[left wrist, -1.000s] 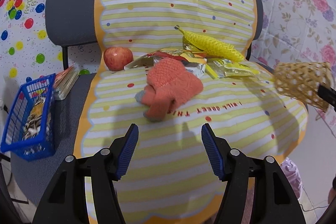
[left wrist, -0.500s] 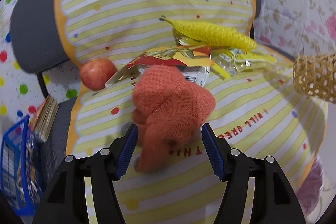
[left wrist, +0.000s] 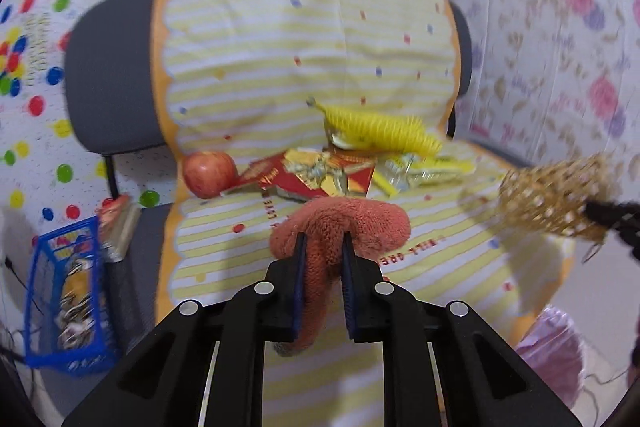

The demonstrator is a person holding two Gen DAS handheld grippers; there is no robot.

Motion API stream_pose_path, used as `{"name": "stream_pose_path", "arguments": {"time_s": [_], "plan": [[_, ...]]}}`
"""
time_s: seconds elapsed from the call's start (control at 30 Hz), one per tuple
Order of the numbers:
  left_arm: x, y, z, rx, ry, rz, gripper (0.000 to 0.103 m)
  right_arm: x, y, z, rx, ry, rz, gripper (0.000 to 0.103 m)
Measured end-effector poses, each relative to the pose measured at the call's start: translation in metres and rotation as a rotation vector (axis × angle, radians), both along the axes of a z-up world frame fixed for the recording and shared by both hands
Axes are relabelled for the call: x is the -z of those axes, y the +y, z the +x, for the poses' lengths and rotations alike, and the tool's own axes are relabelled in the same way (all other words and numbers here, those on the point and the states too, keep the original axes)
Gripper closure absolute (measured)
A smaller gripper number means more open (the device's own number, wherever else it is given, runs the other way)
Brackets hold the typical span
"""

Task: Collect trash
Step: 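Carry the basket and glove over the trash bin and open both tools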

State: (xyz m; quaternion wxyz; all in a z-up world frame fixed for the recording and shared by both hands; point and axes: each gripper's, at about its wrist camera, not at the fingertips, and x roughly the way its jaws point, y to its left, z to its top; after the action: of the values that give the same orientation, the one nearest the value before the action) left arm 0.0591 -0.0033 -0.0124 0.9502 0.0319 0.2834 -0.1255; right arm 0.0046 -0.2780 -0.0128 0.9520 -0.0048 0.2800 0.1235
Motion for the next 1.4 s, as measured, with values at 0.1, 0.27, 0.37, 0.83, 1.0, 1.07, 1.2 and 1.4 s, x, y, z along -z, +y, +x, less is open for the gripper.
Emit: {"name": "stream_pose_path", "arguments": {"time_s": [0.1, 0.27, 0.37, 0.83, 1.0, 1.07, 1.2, 1.4], "plan": [[-0.017, 0.008, -0.027, -0.006, -0.027, -0.031, 0.087, -0.001, 0.002, -0.005, -0.010, -0.001, 0.005, 0.097], [-0.028, -0.002, -0.054, 0.038, -0.042, -0.059, 0.087, -0.004, 0.005, -0.017, -0.016, -0.006, 0.015, 0.097], [-0.027, -0.021, -0.068, 0.088, -0.034, -0.074, 0.087, -0.006, 0.001, -0.027, -0.010, 0.001, 0.017, 0.097], [-0.005, -0.129, -0.100, 0.367, 0.004, -0.085, 0.087, -0.011, -0.050, -0.100, 0.150, 0.053, -0.040, 0.097], [0.006, -0.164, -0.116, 0.453, 0.014, -0.089, 0.087, -0.001, -0.070, -0.127, 0.230, 0.093, -0.048, 0.097], [0.011, -0.177, -0.125, 0.498, 0.028, -0.097, 0.087, 0.003, -0.076, -0.136, 0.254, 0.107, -0.044, 0.097], [0.023, -0.200, -0.136, 0.570, 0.070, -0.106, 0.087, 0.013, -0.089, -0.156, 0.314, 0.146, -0.039, 0.097], [0.040, -0.225, -0.145, 0.645, 0.130, -0.099, 0.086, 0.033, -0.103, -0.174, 0.368, 0.206, -0.021, 0.096]]}}
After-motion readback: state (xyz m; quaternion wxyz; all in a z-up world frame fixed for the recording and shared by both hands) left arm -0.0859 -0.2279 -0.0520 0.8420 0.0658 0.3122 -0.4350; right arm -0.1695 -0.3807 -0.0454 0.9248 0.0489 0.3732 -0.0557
